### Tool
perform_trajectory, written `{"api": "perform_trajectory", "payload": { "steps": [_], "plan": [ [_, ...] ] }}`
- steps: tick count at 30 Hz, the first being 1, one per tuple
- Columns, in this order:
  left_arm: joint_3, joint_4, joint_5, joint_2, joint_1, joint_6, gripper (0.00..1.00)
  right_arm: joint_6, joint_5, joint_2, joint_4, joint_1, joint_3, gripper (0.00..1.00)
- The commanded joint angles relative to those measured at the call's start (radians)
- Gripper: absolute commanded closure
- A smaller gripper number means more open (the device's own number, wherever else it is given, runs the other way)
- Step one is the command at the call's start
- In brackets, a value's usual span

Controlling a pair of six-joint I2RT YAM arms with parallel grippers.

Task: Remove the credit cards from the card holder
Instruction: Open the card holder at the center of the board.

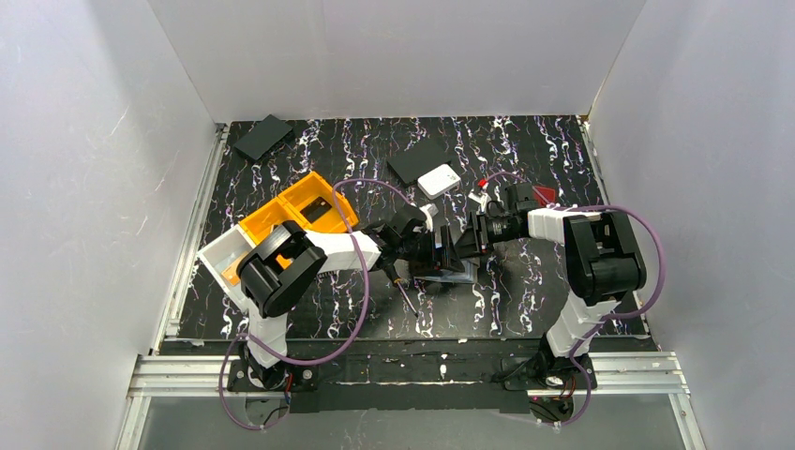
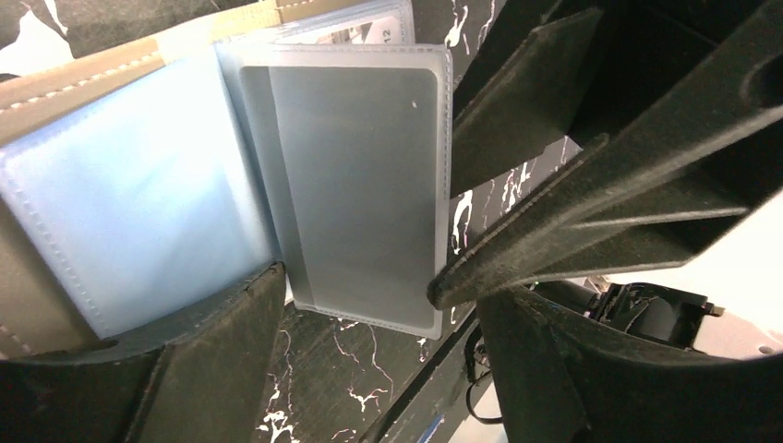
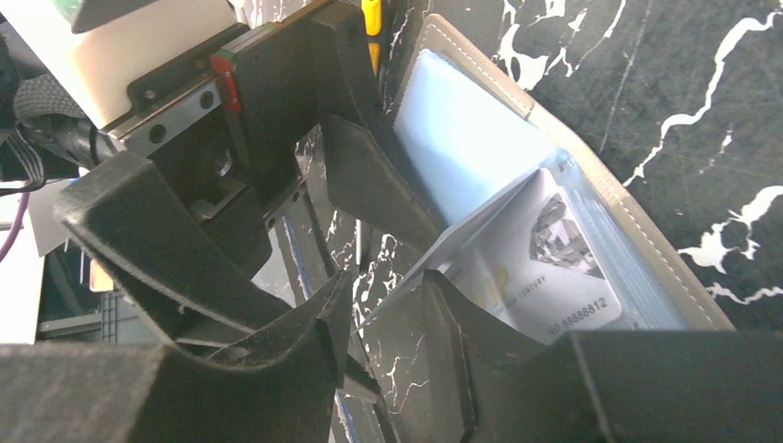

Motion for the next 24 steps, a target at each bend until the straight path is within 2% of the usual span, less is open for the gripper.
{"api": "perform_trajectory", "payload": {
  "steps": [1,11,18,24],
  "plan": [
    [-0.010,-0.078,-0.061,-0.042,0.001,0.014,0.29,0.015,-0.069,0.011,0.035,0.007,-0.006,0.58],
    [0.021,-0.217,-0.163,-0.082,0.000,0.064,0.58,-0.020,-0.065,0.018,0.003,0.010,0.013,0.57],
    [0.009,-0.240,-0.194,-0.130,0.000,0.085,0.60,-0.124,-0.058,0.010,-0.089,0.010,0.046,0.54],
    [-0.014,-0.222,-0.166,-0.137,0.020,0.083,0.59,-0.221,0.005,-0.002,-0.162,0.011,0.064,0.54]
  ]
}}
